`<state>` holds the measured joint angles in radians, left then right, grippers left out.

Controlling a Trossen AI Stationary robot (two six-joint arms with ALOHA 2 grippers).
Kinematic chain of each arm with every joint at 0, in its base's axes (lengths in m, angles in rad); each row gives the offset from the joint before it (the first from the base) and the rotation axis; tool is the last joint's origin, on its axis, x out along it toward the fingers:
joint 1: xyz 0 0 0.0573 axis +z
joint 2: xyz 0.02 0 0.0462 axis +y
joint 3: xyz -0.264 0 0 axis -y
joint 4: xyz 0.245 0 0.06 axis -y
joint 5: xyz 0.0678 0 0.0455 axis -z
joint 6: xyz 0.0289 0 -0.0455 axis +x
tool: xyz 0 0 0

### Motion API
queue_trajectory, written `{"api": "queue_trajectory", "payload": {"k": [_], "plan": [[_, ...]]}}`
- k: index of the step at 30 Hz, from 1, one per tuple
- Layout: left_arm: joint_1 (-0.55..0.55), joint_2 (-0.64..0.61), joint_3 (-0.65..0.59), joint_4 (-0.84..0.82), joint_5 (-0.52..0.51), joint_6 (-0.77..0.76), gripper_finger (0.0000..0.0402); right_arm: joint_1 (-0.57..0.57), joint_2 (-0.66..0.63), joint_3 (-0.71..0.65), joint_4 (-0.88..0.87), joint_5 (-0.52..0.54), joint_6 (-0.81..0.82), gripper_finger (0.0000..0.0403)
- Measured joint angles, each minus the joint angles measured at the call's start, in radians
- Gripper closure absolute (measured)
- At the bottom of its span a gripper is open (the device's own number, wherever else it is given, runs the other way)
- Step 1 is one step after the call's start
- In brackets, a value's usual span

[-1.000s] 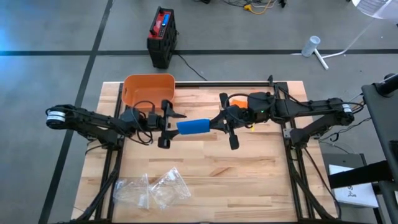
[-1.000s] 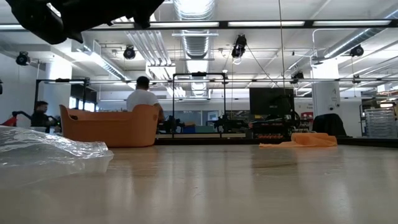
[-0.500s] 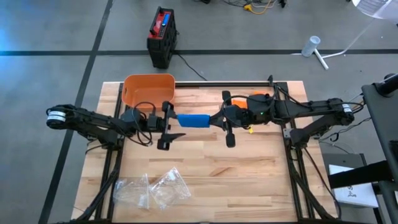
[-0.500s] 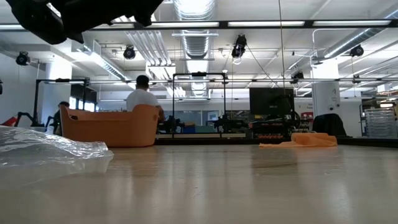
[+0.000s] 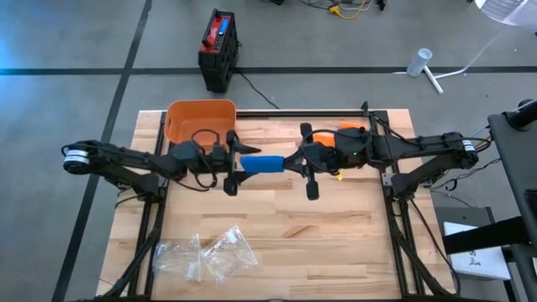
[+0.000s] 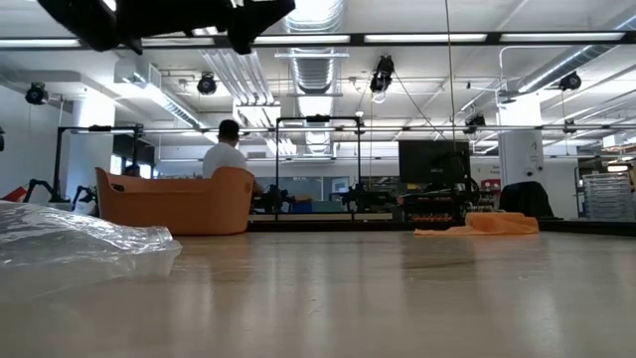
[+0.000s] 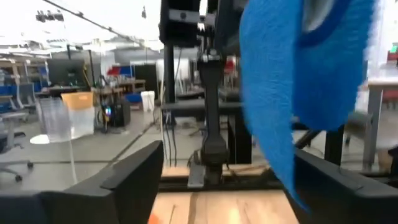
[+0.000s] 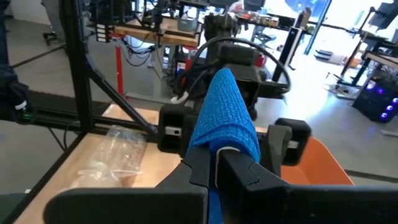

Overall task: Roll bandage
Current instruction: Roll the blue bandage

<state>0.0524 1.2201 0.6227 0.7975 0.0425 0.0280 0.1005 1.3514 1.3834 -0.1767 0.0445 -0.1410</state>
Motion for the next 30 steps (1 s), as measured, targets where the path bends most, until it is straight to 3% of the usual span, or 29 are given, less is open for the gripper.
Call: {"api": "queue_trajectory", "payload": {"k": [4,9,10,14,19,24,30], "plan": [[-0.01,0.026,0.04,-0.013,0.006,-0.048,0.0198,0.006,0.0,0.0,-0.006,-0.001,0.013,0.04],[-0.014,0.042,0.056,-0.012,0.023,-0.044,0.0366,0.02,0.001,-0.003,-0.007,0.001,0.018,0.04],[-0.014,0.043,0.056,-0.011,0.022,-0.041,0.0382,0.025,0.001,-0.003,-0.007,0.0,0.019,0.04],[-0.012,0.036,0.055,-0.01,-0.026,0.016,0.0394,0.042,0.001,-0.003,-0.005,-0.006,0.042,0.04],[-0.005,0.007,0.098,-0.014,-0.154,0.207,0.04,0.063,0.001,-0.003,-0.008,-0.078,0.098,0.04],[0.003,-0.008,0.255,-0.157,-0.174,0.361,0.0401,0.079,0.001,-0.006,-0.02,-0.079,0.124,0.04],[0.001,-0.004,0.473,-0.407,-0.143,0.436,0.0401,0.076,0.001,-0.023,-0.02,-0.069,0.175,0.04]]}}
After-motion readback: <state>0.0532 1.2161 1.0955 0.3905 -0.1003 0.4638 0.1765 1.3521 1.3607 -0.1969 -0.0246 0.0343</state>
